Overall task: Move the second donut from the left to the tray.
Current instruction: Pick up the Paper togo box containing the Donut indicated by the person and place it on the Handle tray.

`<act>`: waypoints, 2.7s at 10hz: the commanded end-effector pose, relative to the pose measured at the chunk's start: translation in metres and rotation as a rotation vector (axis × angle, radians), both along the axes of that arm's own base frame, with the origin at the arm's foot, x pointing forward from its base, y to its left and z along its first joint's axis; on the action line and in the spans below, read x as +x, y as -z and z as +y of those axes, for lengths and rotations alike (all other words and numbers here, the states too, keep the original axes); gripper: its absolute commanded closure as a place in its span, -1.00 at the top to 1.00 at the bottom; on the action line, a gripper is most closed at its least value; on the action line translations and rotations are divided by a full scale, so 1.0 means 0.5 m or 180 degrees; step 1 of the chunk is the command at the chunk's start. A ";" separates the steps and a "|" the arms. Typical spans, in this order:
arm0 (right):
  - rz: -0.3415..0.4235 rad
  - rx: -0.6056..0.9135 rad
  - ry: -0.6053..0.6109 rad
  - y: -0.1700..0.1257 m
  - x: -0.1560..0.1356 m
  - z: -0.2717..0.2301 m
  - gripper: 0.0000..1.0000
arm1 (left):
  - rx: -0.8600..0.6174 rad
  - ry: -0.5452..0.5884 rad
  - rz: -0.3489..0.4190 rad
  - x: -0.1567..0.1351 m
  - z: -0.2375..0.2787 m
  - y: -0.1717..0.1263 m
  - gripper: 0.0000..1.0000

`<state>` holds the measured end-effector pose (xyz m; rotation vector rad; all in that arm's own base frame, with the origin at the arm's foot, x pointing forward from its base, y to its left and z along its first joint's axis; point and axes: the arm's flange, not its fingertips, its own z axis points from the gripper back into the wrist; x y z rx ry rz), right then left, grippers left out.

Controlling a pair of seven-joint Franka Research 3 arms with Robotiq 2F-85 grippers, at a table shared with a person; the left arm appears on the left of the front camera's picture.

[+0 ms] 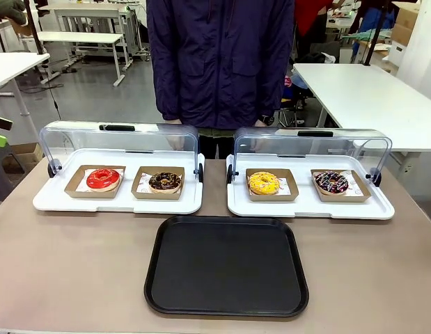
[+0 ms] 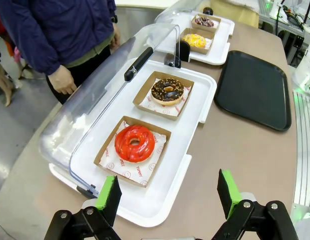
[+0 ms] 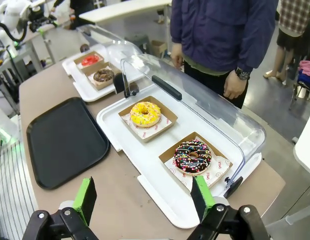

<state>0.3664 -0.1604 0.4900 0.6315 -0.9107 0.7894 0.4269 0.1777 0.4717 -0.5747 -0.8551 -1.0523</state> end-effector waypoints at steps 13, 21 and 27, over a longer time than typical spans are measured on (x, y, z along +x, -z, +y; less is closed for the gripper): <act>-0.0113 0.0029 -0.0029 -0.001 0.008 -0.003 1.00 | -0.0045 0.0014 -0.0027 0.000 0.000 -0.001 1.00; -0.0113 0.0029 -0.0029 -0.001 0.008 -0.003 1.00 | -0.0045 0.0014 -0.0027 0.000 0.000 -0.001 1.00; -0.0113 0.0029 -0.0029 -0.001 0.008 -0.003 1.00 | -0.0045 0.0014 -0.0027 0.000 0.000 -0.001 1.00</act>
